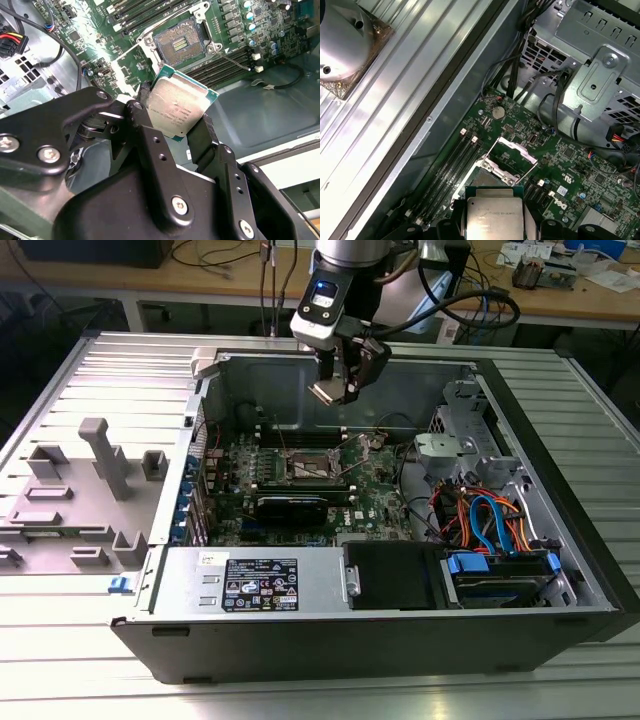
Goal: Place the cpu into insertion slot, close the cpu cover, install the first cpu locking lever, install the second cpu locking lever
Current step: 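Place the cpu into insertion slot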
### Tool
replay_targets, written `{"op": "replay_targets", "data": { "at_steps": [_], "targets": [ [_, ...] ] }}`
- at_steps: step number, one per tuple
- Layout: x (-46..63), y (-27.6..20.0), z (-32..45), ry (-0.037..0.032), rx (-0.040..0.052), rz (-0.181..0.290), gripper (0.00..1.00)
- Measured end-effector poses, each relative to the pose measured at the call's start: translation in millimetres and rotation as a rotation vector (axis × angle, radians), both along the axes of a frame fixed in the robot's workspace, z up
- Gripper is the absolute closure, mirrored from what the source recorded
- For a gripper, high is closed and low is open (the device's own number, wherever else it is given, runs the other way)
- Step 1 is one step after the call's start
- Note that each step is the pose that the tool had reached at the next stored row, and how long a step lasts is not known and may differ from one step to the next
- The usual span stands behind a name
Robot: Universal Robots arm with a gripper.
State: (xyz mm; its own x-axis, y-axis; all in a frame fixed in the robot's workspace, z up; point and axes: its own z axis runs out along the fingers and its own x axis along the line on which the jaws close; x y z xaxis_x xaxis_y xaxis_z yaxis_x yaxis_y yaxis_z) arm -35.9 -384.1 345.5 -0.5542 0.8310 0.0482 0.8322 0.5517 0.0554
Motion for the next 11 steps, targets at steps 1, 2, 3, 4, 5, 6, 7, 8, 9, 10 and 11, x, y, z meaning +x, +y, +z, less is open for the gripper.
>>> {"op": "replay_targets", "data": {
  "at_steps": [1,2,3,4,5,6,7,8,9,10,11],
  "targets": [
    [0.0,0.0,-0.4,0.0015,-0.0001,-0.011,0.46],
    [0.0,0.0,-1.0,0.0034,-0.0001,-0.028,0.46],
    [0.0,0.0,-1.7,0.0052,-0.0002,-0.043,0.46],
    [0.0,0.0,-3.1,0.0086,-0.0001,-0.073,0.46],
    [0.0,0.0,-4.1,0.0114,-0.0002,-0.096,0.46],
    [0.0,0.0,-5.3,0.0151,-0.0002,-0.124,0.46],
    [0.0,0.0,-6.4,0.0188,-0.0002,-0.15,0.46],
    [0.0,0.0,-7.6,0.0229,-0.0002,-0.177,0.46],
    [0.0,0.0,-8.1,0.0247,-0.0003,-0.192,0.46],
    [0.0,0.0,-8.2,0.0258,-0.0005,-0.201,0.46],
    [0.0,-0.1,-8.2,0.026,-0.0005,-0.202,0.46]
  ]
}}
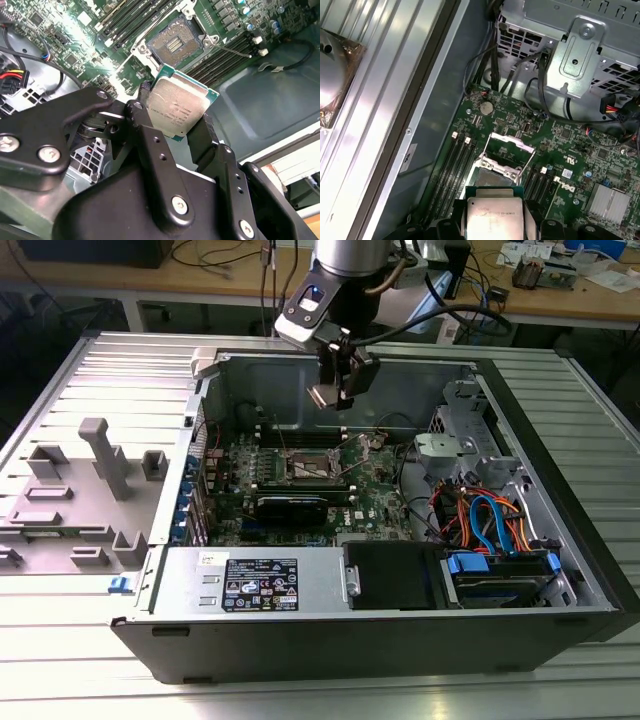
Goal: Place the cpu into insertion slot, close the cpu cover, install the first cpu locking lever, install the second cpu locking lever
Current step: 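Place the cpu into insertion slot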
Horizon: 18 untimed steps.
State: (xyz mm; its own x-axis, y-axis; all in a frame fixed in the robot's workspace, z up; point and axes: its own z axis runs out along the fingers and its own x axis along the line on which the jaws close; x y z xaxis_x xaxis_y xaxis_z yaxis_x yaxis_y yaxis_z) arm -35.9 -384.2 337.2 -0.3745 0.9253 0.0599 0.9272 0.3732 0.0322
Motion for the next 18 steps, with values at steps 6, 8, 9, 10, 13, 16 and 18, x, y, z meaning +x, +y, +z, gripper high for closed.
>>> {"op": "replay_targets", "data": {
  "at_steps": [6,8,9,10,13,16,18],
  "targets": [
    [0.0,0.0,-0.1,0.0,0.0002,0.0,0.46],
    [0.0,0.0,-0.1,-0.0001,0.0003,-0.001,0.46],
    [0.0,0.0,-0.1,0.0,0.0002,-0.002,0.46],
    [0.0,0.0,-0.1,0.0,0.0002,-0.006,0.46],
    [0.2,0.1,-0.9,0.0005,0.0004,-0.04,0.46],
    [0.2,0.0,-2.0,0.001,0.0003,-0.081,0.46],
    [0.2,0.0,-4.0,0.0018,0.0003,-0.152,0.46]
  ]
}}
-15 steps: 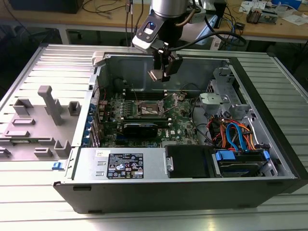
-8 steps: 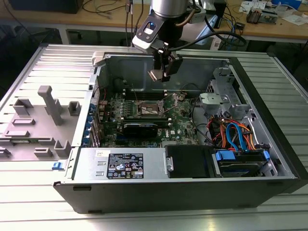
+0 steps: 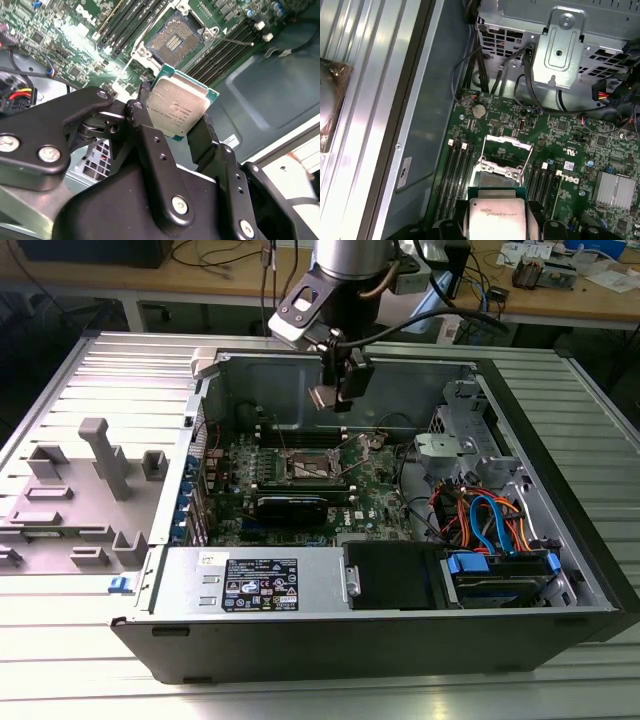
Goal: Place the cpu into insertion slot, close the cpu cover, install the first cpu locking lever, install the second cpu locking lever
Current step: 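Place the cpu into insertion slot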
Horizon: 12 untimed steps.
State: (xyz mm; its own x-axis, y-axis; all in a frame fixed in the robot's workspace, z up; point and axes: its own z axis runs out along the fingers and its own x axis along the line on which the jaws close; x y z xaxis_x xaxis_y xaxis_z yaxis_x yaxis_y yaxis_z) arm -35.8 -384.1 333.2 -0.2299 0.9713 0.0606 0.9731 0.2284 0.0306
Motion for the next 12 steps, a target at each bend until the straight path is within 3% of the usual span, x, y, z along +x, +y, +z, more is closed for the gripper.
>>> {"op": "replay_targets", "data": {
  "at_steps": [4,6,7,9,12],
  "targets": [
    [0.0,0.0,-2.1,0.0045,-0.0003,-0.073,0.46],
    [0.3,0.0,-3.0,0.0103,-0.0037,-0.099,0.46],
    [0.5,0.0,-3.3,0.0118,-0.0068,-0.106,0.46],
    [1.5,0.0,-5.7,0.0186,-0.0238,-0.145,0.46],
    [1.9,0.0,-8.2,0.0217,-0.0366,-0.171,0.46]
  ]
}}
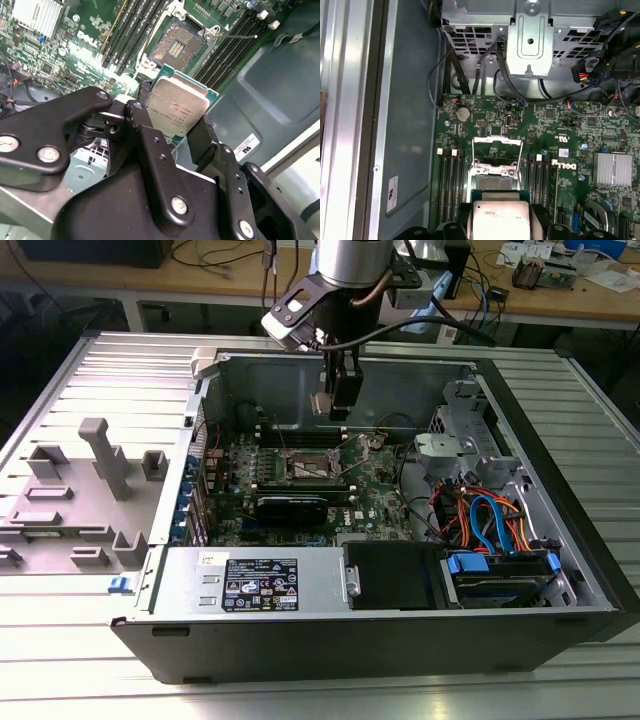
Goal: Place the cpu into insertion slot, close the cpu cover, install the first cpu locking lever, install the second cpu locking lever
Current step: 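Place the cpu into insertion slot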
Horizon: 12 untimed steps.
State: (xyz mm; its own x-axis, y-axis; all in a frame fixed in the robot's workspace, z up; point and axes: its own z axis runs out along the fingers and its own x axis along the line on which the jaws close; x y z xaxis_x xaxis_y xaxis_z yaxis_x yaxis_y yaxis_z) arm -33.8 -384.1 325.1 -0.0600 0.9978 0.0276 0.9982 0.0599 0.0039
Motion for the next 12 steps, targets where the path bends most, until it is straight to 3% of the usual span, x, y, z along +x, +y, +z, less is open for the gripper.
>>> {"op": "replay_targets", "data": {
  "at_steps": [5,12],
  "targets": [
    [0.6,0.0,-3.8,0.0071,-0.0223,-0.037,0.46],
    [0.6,0.0,-4.0,0.0088,-0.0229,-0.041,0.46]
  ]
}}
